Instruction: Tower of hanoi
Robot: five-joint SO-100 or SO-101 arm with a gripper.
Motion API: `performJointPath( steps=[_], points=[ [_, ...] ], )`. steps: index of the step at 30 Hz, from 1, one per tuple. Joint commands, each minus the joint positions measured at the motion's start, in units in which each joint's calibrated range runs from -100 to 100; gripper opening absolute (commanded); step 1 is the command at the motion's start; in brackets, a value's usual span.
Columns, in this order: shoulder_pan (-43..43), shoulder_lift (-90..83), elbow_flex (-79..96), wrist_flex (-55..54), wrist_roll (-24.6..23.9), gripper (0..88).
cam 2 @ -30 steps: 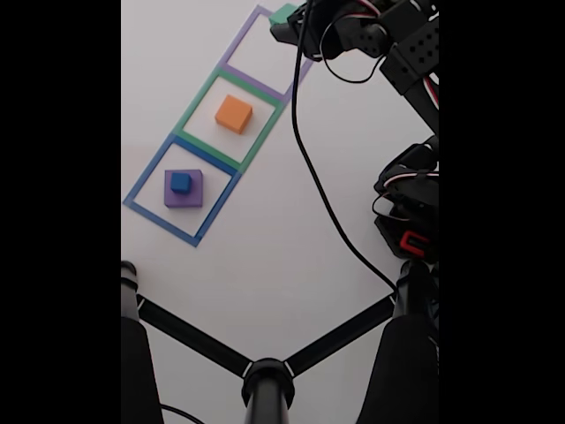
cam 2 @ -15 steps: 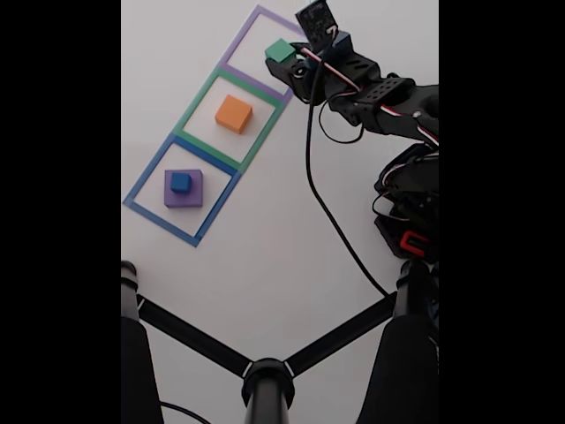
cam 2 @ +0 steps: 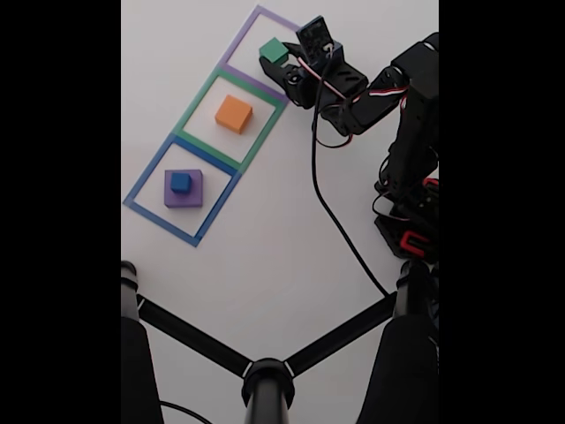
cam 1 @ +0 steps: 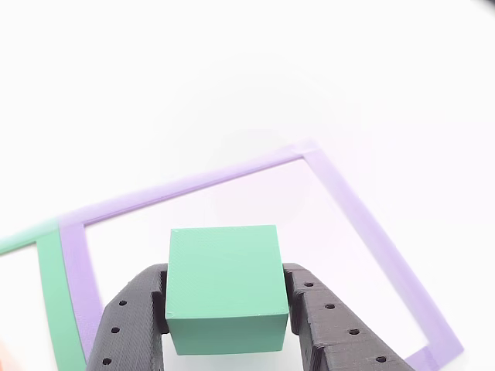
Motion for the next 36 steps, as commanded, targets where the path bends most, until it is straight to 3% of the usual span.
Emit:
performJointPath(
  steps=[1,12,27,32,36],
  points=[
    [0.9,1.5,-2.9,-3.3,0.0,5.5],
    [1.3,6.6,-4.0,-7.3,0.0,8.7],
    [2.4,5.2,-3.9,-6.5,0.0,26.0],
    [1.9,-5.0,-1.9,2.1,0.0,26.2],
    [1.9,-18.4,-1.8,18.1,0.0,23.7]
  ],
)
